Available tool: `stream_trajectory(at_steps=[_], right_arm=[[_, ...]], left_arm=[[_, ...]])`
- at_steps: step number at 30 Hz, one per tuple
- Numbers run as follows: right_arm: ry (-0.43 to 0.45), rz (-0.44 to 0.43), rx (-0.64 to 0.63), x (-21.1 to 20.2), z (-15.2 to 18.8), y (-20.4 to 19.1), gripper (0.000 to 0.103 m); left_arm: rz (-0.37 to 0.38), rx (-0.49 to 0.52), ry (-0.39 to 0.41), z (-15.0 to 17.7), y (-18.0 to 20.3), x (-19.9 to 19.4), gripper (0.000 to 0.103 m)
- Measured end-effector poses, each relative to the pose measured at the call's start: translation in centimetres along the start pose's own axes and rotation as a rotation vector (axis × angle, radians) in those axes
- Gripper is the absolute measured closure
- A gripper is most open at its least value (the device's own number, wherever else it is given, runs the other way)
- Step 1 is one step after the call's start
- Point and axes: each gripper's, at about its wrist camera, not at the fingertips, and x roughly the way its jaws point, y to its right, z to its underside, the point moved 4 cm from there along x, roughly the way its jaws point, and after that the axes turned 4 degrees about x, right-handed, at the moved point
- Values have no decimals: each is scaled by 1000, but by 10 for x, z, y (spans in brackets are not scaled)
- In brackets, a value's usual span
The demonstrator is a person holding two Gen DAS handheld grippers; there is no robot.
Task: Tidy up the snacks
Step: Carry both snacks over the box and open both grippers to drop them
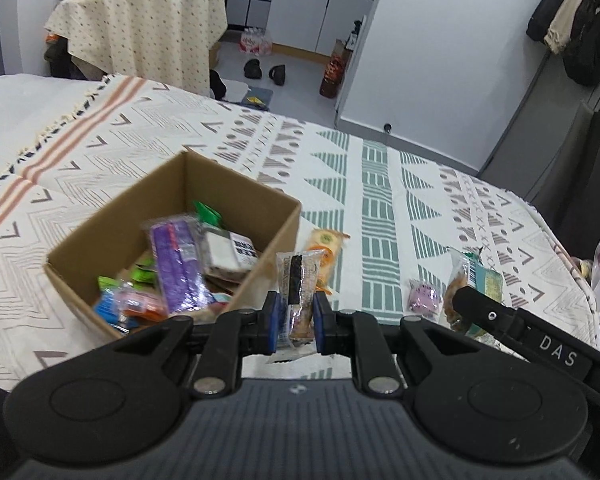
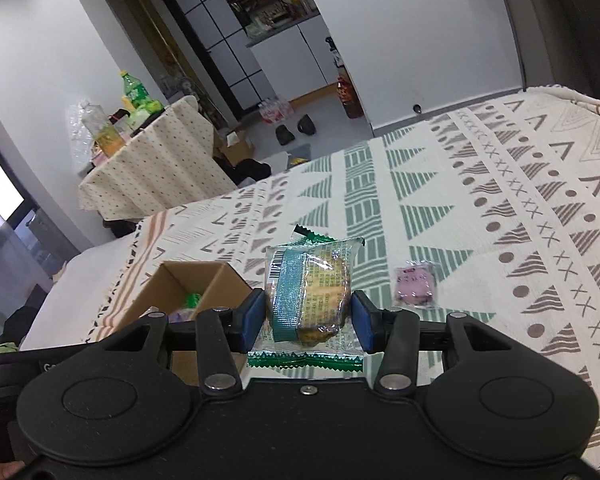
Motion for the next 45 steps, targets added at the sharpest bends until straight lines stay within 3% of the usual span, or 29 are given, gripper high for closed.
stream_trajectory(at_steps=[24,45], right_arm=[[75,-94,-86,-10,1,-66,58],[-10,-86,-126,43,22,-103,58]], left_arm=[[-11,-84,24,-10,-65,-13,87],[48,-146,-37,-24,-118,29,86]])
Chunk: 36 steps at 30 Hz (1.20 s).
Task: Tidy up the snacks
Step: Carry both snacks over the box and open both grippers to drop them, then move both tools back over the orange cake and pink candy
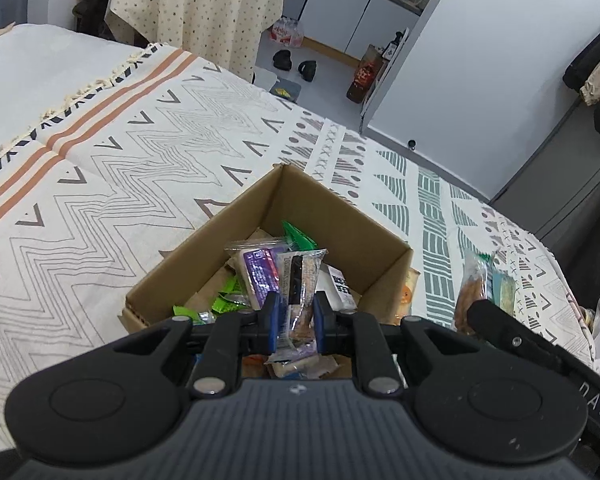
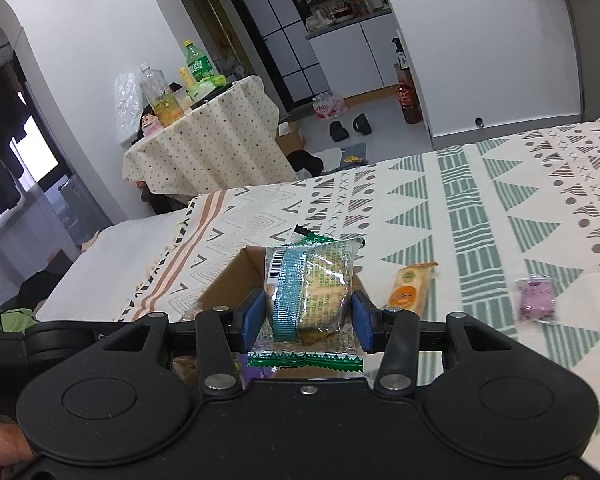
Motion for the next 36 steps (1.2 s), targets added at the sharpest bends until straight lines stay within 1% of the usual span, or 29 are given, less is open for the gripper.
stream_trajectory(at_steps=[2,4,7,9,10,11,12,13,14,15,17,18,20,22,23,25,29,36], right_arm=[[0,-3,-5,7,-2,-5,58],[2,-8,-6,14,-4,-10,58],[7,-17,-18,23,-5,-17,58],[-2,-22,-21,28,-5,-22,58],[0,-30,-22,29,-6,-25,57],[7,-44,-28,30,-7,-29,57],[11,-60,-29,30,-7,-30,56],[8,-74,-28,30,-7,-32,54],[6,-66,-27,31,-6,-33,53],[2,-50,-29,31,-4,-33,49],[-3,-35,-39,28,-1,-31,48],[-2,-31,-38,25,0,-31,48],[3,-22,-28,16,-1,-28,44],[8,-15,-26,8,-2,-25,37],[11,-12,-26,3,-2,-23,36],[16,-20,-19,-7,-1,-17,31],[17,-9,-10,-19,-3,-7,27],[39,8,16,-48,-9,13,15]], left_arm=[[-9,4,6,-4,-5,2,83],[-16,11,8,-8,-7,4,83],[6,-5,-33,-12,-12,11,82],[0,0,-39,-17,-14,10,79],[-8,7,-32,-19,-16,8,76],[-15,9,-26,-21,-17,6,69],[-21,8,-21,-23,-19,4,64],[-29,3,-14,-24,-21,1,56],[-43,2,-7,-25,-23,-1,49],[-61,5,-3,-25,-24,-3,46],[-84,11,-2,-25,-25,-6,37],[-92,10,-4,-24,-25,-8,35],[-107,3,-7,-23,-26,-11,26],[-121,-1,-8,-20,-25,-16,20],[-126,1,-10,-18,-23,-18,17],[-138,8,-14,-15,-19,-23,15],[-145,7,-30,-8,-12,-30,14],[-152,37,-17,2,7,-50,13]])
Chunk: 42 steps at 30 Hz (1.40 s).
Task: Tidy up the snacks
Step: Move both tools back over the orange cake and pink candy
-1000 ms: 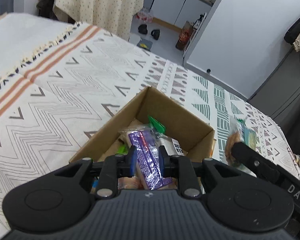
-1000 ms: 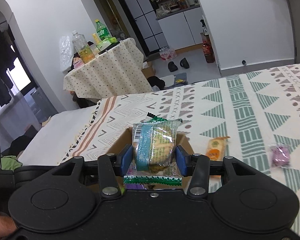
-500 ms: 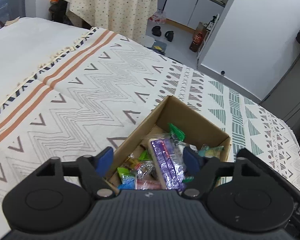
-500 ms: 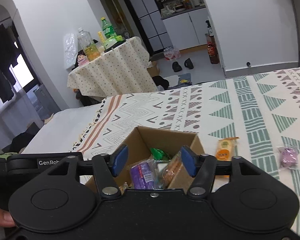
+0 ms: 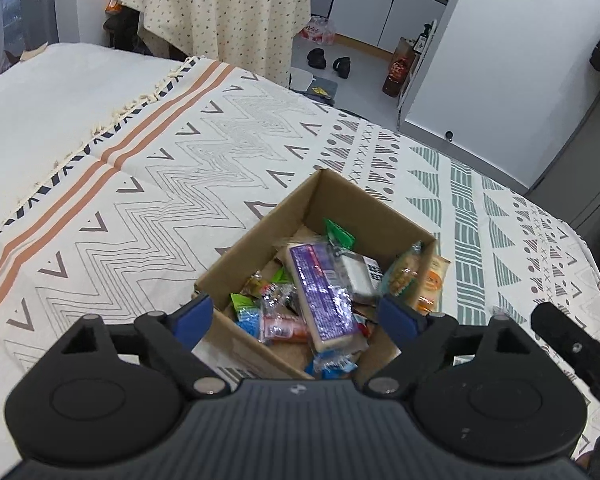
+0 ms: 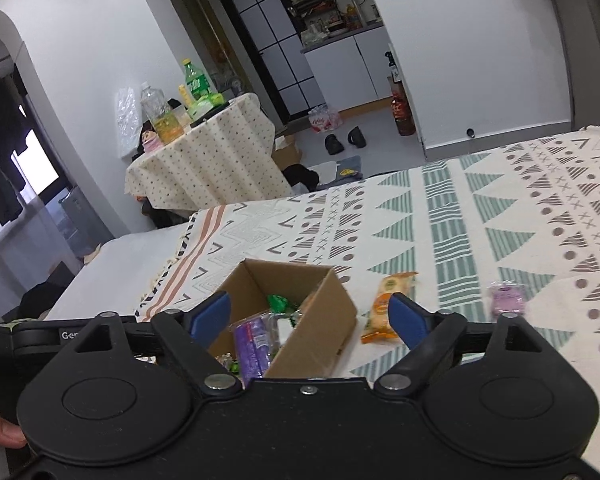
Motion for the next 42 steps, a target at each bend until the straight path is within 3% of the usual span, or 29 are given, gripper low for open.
stream_trajectory(at_steps=[4,11,27,42], right_arm=[[10,0,7,-18,-1,11,6],[-7,5,-12,-43,1,27,0],[11,32,94,-72,0,85,0],[-3,71,161,-69,-11,128,0]], left_arm=[[0,16,14,5,14,-11,11],[18,56,38,14,42,-26,7],[64,105,40,37,103,-36,7],[77,130,62,38,140,-12,7]])
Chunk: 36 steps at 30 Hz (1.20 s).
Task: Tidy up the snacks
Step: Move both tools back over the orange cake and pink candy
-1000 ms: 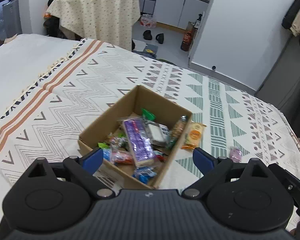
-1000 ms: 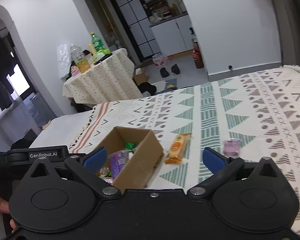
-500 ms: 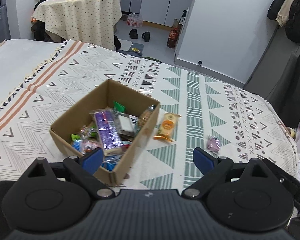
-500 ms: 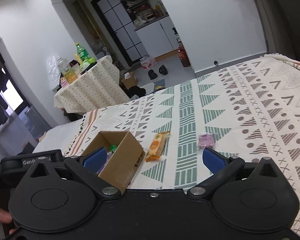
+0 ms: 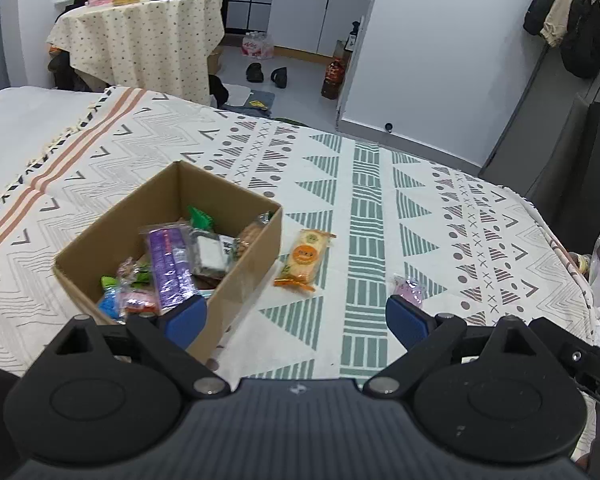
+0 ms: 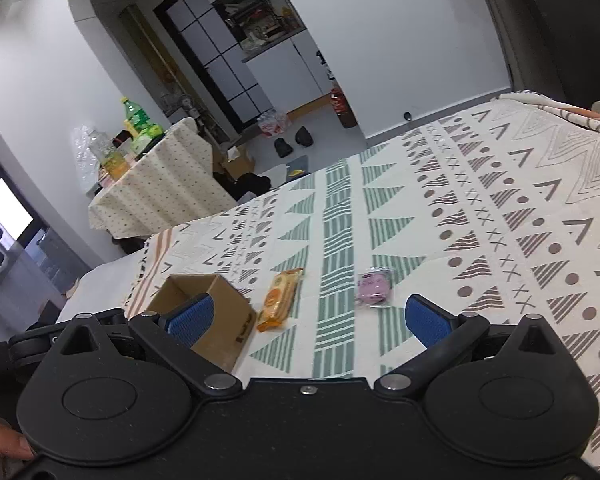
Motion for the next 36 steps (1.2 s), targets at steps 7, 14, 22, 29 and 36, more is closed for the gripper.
stream_trajectory(at_steps=[7,14,22,29,36], right_arm=[[-2,23,34,5,-3,19,1],[-26,40,75,21,-1,32,14],[-76,67,79,59,-2,35,27],[-94,70,91,90,-4,35,34],[-118,84,115,120,-3,42,39]], left_arm=[[28,-6,12,-2,10,13,9],[49,-3,2,-2,16,37,14],[77,24,-36,-3,23,78,23],[64,33,-70,-8,26,122,28],[14,61,-63,-10,29,156,31]])
